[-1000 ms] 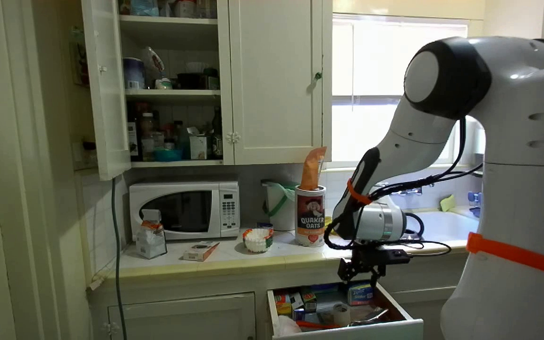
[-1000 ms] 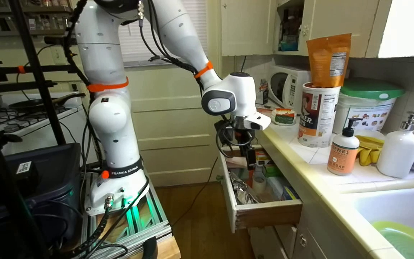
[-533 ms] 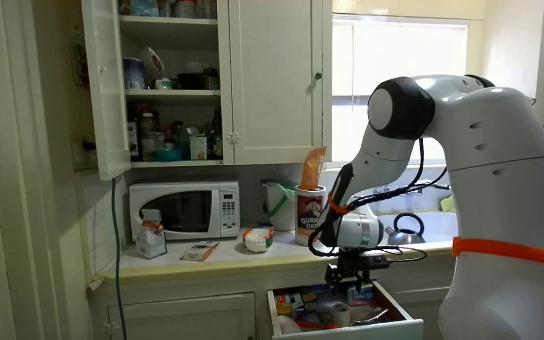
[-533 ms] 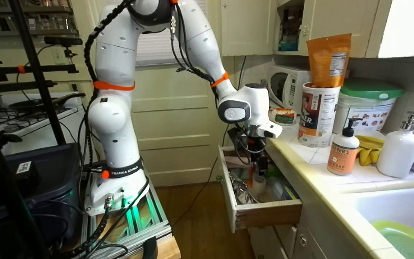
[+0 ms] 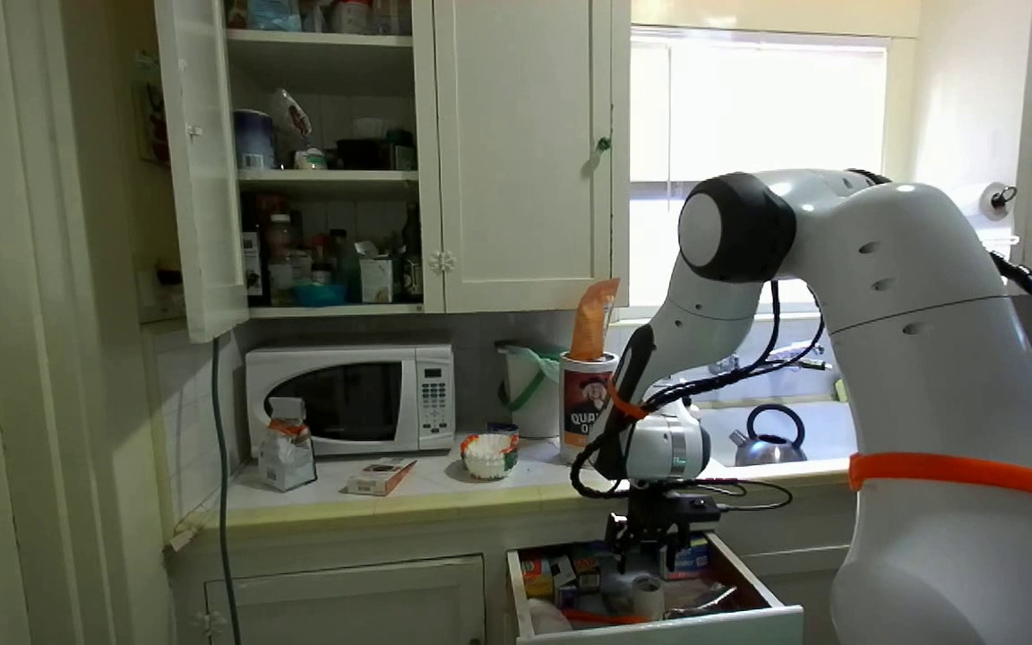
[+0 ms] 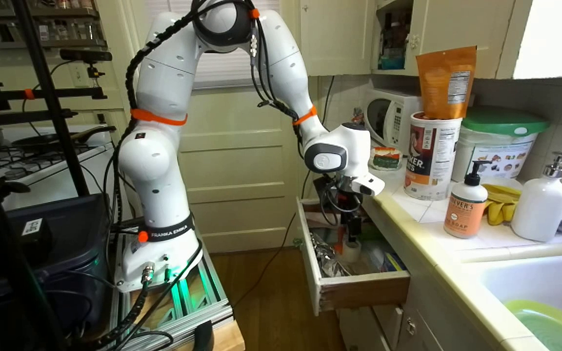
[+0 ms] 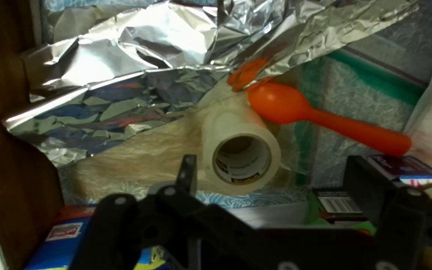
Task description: Remove the tape from the open cabinet drawer and place it on the counter top
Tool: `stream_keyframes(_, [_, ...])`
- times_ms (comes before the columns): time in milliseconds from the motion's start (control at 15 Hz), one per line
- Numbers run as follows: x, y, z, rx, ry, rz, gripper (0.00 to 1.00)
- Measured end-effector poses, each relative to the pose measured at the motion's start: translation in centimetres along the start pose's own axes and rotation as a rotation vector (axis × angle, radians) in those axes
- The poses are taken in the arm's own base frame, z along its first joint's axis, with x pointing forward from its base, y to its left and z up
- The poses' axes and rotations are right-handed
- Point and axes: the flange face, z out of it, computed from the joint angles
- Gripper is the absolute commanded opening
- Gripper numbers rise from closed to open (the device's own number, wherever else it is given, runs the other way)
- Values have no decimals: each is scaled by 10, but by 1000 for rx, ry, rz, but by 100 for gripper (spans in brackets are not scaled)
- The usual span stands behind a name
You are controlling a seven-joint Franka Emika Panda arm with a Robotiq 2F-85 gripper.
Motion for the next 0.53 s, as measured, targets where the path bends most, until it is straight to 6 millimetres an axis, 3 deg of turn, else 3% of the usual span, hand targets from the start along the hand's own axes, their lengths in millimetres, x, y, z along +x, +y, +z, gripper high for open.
stream_keyframes(200, [-1, -3, 5, 7, -7, 24, 100])
stream_keyframes(400, [6, -11, 3, 11, 28, 20, 79])
stream_keyframes(467, [7, -12, 3, 11, 37, 19, 87])
stream_keyframes(533, [9, -13, 3, 10, 43, 19, 88])
